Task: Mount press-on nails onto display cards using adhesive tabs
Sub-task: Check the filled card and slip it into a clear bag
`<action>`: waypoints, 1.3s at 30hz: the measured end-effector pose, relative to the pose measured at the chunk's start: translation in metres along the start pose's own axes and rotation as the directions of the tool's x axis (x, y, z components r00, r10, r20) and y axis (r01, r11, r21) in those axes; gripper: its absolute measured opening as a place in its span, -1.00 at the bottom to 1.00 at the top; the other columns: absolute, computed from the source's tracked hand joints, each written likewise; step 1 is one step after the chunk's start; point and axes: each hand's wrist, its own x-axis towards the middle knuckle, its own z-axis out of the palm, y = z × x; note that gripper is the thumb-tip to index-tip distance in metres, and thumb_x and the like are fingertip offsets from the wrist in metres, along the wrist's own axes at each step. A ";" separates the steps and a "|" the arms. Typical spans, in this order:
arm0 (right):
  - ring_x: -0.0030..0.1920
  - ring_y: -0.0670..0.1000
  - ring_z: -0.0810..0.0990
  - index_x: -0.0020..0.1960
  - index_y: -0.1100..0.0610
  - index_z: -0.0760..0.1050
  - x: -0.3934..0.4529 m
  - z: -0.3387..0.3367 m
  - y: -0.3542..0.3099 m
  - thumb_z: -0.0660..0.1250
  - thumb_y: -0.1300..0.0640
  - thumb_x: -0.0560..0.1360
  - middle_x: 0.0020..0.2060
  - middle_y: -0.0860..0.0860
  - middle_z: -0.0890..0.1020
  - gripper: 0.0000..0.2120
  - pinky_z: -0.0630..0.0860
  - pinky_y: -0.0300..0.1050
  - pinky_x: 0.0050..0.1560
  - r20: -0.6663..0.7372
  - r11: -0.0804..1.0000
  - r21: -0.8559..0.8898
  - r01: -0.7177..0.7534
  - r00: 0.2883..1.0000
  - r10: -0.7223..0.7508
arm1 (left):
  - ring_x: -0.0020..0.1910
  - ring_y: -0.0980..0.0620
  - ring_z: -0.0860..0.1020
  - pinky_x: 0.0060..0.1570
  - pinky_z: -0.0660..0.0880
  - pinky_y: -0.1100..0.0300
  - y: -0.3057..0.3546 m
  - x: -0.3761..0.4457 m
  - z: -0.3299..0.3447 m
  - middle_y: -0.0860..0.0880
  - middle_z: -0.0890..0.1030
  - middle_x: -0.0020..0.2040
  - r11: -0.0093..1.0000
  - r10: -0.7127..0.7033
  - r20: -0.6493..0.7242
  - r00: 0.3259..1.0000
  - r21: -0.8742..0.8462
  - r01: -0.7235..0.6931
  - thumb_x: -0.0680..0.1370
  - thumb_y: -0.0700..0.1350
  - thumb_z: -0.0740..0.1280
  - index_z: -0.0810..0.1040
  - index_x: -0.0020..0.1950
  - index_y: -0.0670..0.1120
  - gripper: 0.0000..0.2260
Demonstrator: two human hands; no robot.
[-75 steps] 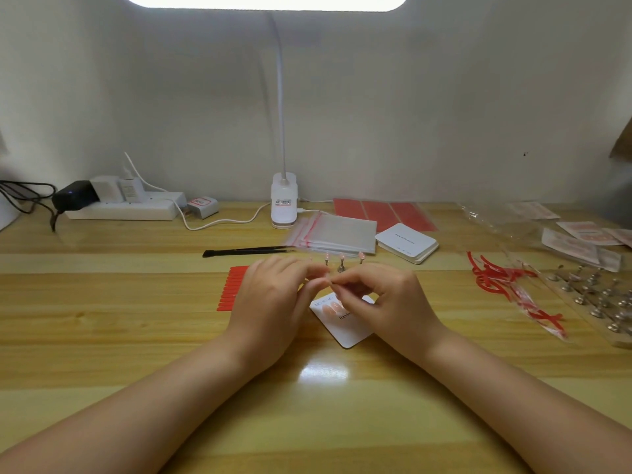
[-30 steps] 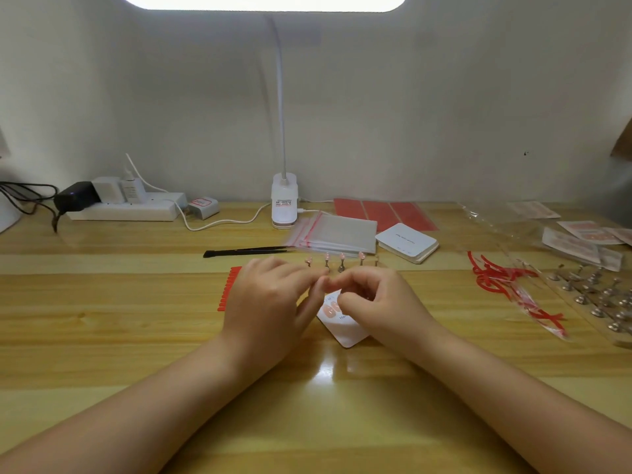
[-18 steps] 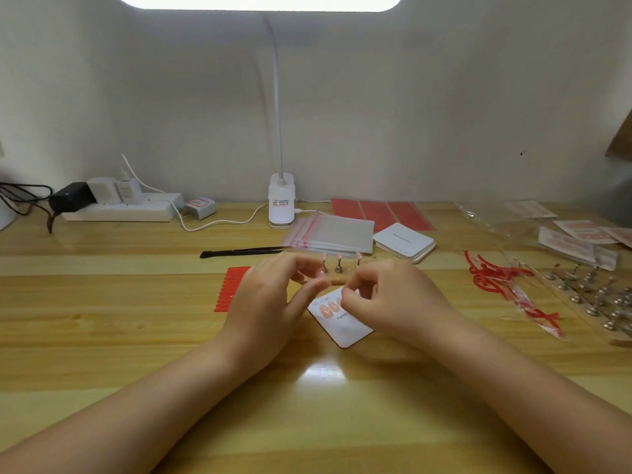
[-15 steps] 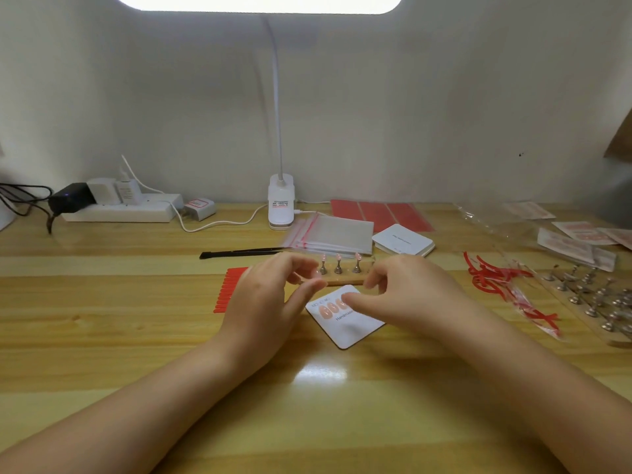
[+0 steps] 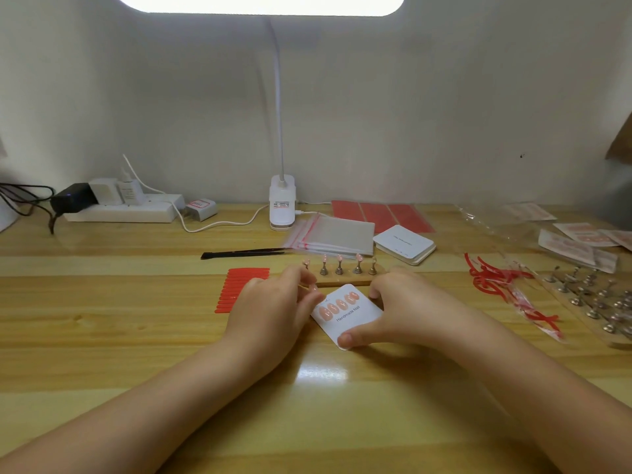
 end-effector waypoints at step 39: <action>-0.27 0.03 0.68 0.04 0.14 0.55 -0.012 -0.025 -0.017 0.30 0.33 0.51 -0.13 0.11 0.66 -0.83 0.53 -0.20 -0.42 -0.109 -0.140 0.983 0.117 0.992 0.062 | -0.01 0.17 0.58 -0.06 0.53 0.30 0.010 0.019 -0.047 0.08 0.60 0.02 0.879 -0.035 -0.336 0.941 -0.458 -0.131 0.52 0.05 0.32 0.50 0.09 0.10 -0.83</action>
